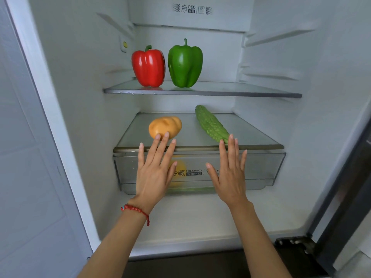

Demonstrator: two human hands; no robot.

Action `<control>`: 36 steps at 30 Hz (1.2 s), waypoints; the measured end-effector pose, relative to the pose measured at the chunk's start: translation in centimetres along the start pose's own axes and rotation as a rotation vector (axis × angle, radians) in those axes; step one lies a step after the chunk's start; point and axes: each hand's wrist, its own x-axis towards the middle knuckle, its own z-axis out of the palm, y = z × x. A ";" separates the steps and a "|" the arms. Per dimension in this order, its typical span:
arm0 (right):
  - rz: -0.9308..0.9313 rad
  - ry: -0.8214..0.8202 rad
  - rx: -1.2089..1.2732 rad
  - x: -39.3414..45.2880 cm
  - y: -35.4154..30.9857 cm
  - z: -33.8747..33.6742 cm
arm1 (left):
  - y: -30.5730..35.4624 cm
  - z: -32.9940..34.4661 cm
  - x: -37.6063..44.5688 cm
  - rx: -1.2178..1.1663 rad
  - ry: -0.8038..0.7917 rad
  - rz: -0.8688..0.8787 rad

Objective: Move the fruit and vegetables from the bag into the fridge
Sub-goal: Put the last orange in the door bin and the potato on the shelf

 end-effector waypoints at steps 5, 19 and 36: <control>-0.003 0.003 0.005 0.5 0.2 0.7 | -0.3 0.7 0.3 0.002 0.006 0.015; 0.012 -0.031 0.004 0.8 0.2 0.3 | -0.5 0.8 0.3 -0.010 -0.035 0.026; 0.054 -0.136 0.289 -4.2 -2.7 -6.6 | 2.7 -5.5 -3.6 -0.207 -0.189 -0.072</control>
